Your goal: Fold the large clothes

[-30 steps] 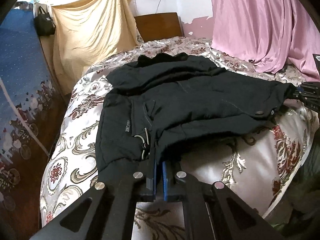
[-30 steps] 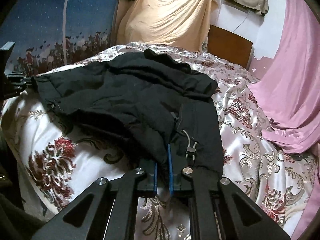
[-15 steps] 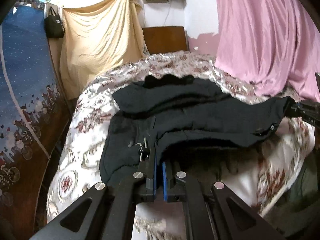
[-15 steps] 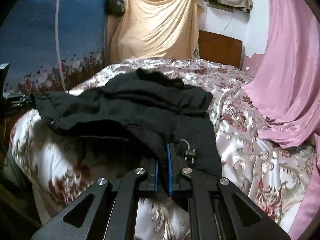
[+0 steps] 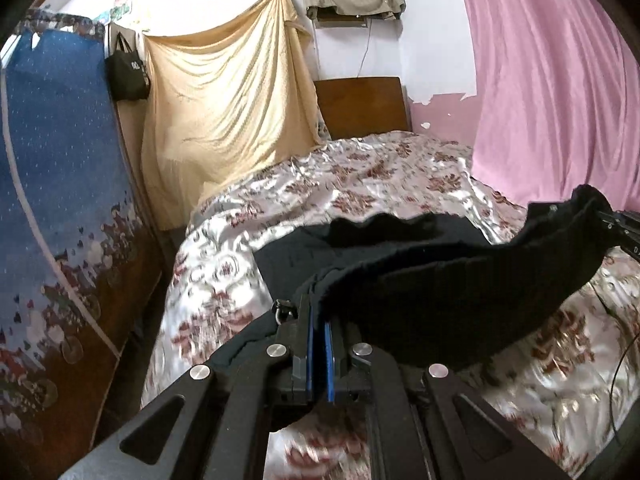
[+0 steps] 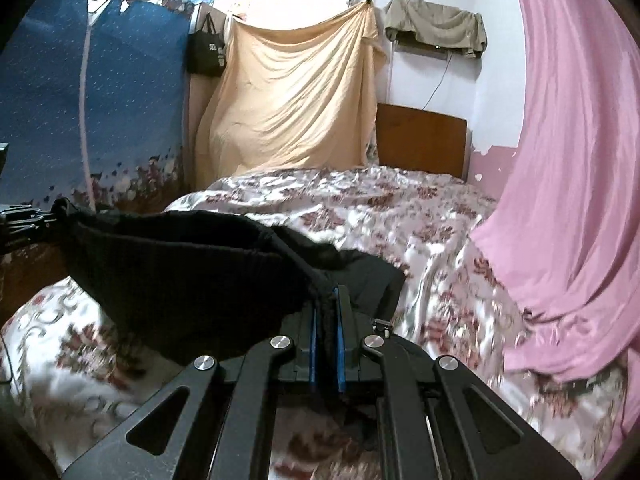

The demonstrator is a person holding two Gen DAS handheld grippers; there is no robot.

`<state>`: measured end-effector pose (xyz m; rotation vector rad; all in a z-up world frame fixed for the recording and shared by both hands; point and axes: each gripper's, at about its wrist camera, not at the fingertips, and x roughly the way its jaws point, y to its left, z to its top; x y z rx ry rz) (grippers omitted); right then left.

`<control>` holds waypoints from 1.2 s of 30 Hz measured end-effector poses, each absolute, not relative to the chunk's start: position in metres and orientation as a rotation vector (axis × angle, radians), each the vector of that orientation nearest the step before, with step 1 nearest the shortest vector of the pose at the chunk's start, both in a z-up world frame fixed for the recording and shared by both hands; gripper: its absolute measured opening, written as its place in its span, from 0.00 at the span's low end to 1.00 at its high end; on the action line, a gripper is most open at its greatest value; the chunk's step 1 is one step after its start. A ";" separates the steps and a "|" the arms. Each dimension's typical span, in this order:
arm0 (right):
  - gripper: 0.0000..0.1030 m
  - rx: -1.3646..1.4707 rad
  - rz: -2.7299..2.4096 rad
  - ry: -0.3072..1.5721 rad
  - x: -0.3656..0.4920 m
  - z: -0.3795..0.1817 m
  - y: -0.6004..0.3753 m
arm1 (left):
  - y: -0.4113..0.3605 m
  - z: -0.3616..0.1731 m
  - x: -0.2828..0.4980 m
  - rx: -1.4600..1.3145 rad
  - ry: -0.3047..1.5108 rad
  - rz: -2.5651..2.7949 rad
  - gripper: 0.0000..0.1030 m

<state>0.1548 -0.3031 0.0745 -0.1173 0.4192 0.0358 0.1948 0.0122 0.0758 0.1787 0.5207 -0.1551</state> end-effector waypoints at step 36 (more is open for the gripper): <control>0.06 -0.132 -0.112 0.476 0.449 0.045 -0.327 | -0.036 0.050 0.484 0.233 0.500 -0.069 0.05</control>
